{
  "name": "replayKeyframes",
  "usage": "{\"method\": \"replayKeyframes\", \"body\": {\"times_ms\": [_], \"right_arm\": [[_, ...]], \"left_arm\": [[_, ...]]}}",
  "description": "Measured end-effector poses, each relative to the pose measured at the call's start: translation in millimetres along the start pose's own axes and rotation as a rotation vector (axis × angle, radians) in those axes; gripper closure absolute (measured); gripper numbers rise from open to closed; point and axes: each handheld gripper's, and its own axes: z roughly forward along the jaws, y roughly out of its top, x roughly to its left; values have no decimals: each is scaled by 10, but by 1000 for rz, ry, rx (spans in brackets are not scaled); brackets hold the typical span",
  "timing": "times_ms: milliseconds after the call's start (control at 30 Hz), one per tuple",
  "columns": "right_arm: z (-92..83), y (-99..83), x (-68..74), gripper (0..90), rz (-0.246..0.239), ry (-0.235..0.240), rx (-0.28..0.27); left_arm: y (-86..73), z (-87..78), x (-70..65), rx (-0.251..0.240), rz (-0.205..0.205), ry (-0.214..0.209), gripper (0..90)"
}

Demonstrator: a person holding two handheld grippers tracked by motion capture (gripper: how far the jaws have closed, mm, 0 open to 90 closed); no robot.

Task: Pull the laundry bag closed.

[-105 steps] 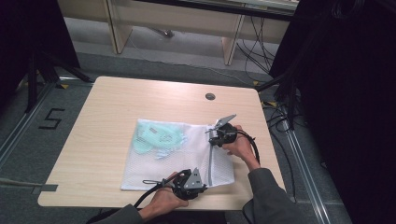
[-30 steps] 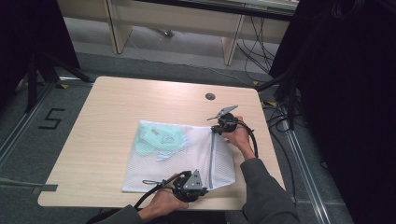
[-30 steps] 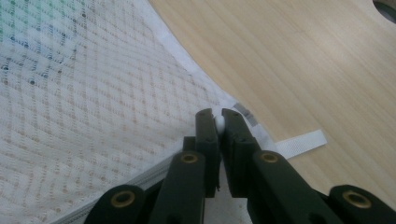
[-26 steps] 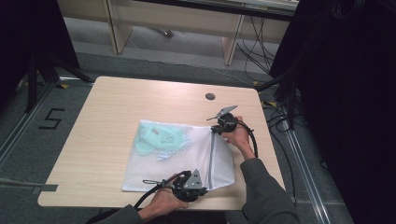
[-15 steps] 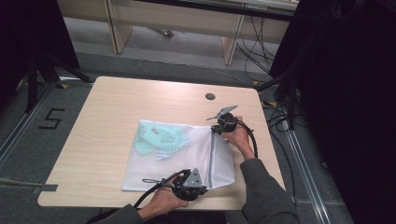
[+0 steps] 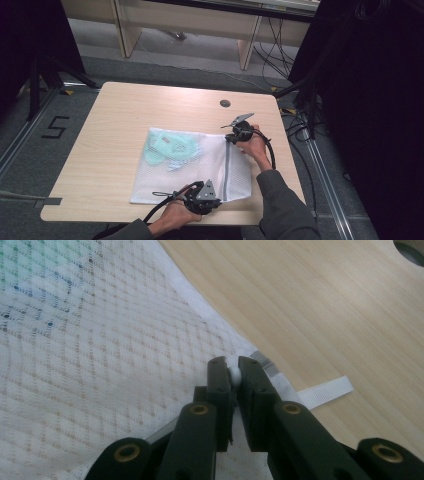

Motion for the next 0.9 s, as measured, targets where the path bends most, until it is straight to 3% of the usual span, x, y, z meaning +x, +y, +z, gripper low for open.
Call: {"method": "replayKeyframes", "body": {"times_ms": [33, 100, 167, 200, 267, 333, 400, 500, 533, 567, 600, 633, 667, 700, 733, 833, 867, 900], "right_arm": [[-5, 4, -4, 818, 9, -26, 30], [2, 5, -6, 779, 6, -13, 17], [-16, 9, 2, 726, 47, -33, 6], [-36, 12, 4, 695, 54, -18, 2], [-56, 23, -10, 639, 73, -33, -14], [-70, 31, 9, 627, 100, -28, -13], [-76, 32, 26, 606, 68, -36, -24], [-119, 45, 82, 573, 85, -33, -12], [-151, 50, 83, 567, 60, -25, -8], [-143, 49, 100, 557, 63, -26, -38], [-182, 57, 116, 543, 83, -33, -5], [-179, 53, 129, 534, 87, -30, -28], [-187, 51, 121, 534, 57, -50, -28], [-231, 60, 153, 530, 81, -29, -3], [-217, 44, 156, 524, 53, -40, -39], [-293, 38, 231, 505, 74, -24, -44], [-317, 37, 237, 496, 66, -21, -33], [-321, 30, 265, 487, 57, -21, -43]], "left_arm": [[-4, 4, 4, 4, 5, 1, 870], [-8, -4, 8, 5, -9, 7, 857], [4, -24, 23, -6, -32, 8, 814], [9, -42, 31, -9, -37, 7, 799], [13, -69, 53, -14, -36, 8, 770], [17, -96, 76, -20, -52, 15, 729], [25, -131, 101, -23, -65, 8, 673], [34, -169, 101, -36, -72, -10, 588], [37, -188, 98, -35, -85, -11, 544], [39, -215, 113, -16, -78, -2, 504], [35, -229, 106, -18, -99, 14, 465], [29, -246, 117, -14, -104, 19, 436], [19, -278, 134, -13, -104, 36, 421], [9, -313, 148, -18, -106, 45, 408], [-4, -351, 166, -19, -109, 60, 395], [-41, -487, 245, -30, -108, 103, 364], [-62, -545, 274, -42, -129, 126, 359], [-75, -594, 303, -28, -120, 139, 352]]}}
